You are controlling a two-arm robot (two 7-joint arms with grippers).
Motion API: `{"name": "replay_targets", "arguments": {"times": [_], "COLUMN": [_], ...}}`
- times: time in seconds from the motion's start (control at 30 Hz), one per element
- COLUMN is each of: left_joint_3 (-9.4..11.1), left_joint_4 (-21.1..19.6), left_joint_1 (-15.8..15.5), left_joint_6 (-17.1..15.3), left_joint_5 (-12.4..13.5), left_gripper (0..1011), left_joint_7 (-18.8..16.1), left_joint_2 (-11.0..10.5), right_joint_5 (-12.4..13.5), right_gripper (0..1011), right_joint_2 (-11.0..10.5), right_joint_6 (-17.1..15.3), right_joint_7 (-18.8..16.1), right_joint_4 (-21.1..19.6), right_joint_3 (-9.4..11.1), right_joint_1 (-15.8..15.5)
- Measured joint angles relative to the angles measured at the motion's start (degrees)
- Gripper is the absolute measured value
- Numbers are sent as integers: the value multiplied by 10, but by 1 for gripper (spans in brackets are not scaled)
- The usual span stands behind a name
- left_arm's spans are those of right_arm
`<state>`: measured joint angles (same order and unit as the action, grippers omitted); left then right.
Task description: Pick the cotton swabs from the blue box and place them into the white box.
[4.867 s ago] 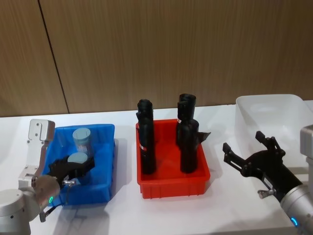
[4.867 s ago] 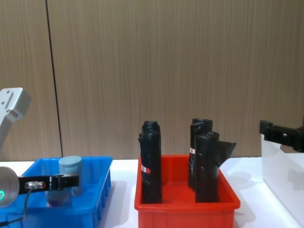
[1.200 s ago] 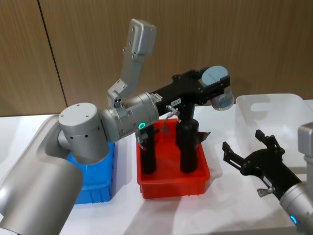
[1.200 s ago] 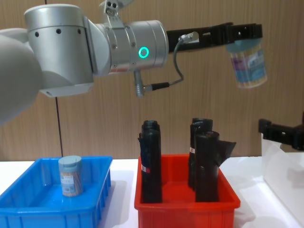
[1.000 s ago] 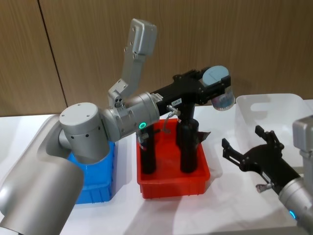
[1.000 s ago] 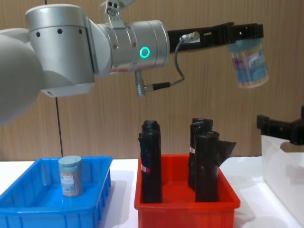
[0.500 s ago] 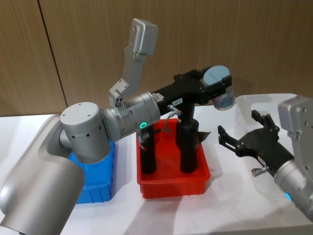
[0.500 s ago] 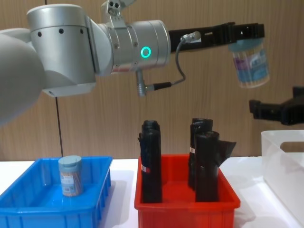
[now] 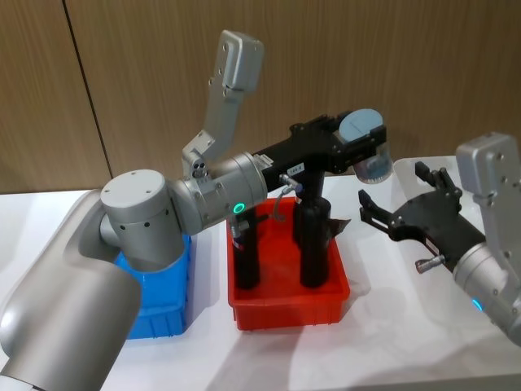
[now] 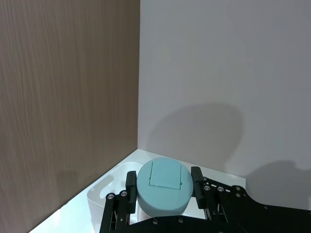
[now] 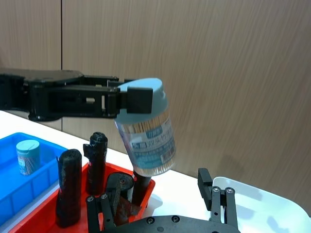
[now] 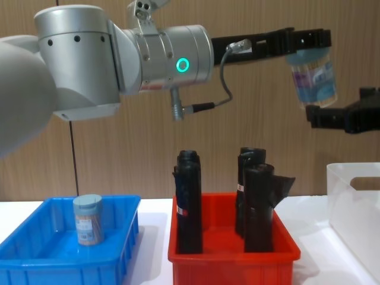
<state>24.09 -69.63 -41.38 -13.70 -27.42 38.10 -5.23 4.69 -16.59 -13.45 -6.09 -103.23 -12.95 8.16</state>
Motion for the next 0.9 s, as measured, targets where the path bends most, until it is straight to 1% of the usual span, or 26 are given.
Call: {"name": "replay_targets", "arguments": {"times": [0.5, 0.9], "left_joint_3": [0, 0], "left_joint_4": [0, 0], "left_joint_1": [0, 0], "left_joint_6": [0, 0], "left_joint_5": [0, 0], "left_gripper": [679, 679], "left_joint_7": [0, 0], "left_joint_2": [0, 0], "right_joint_5": [-9, -13], "right_gripper": [1002, 1002], "right_joint_2": [8, 15], "right_joint_6": [-12, -16], "right_joint_7": [-15, -36], "right_joint_4": [5, 15], "right_joint_3": [2, 0], "right_joint_1": [21, 37]}}
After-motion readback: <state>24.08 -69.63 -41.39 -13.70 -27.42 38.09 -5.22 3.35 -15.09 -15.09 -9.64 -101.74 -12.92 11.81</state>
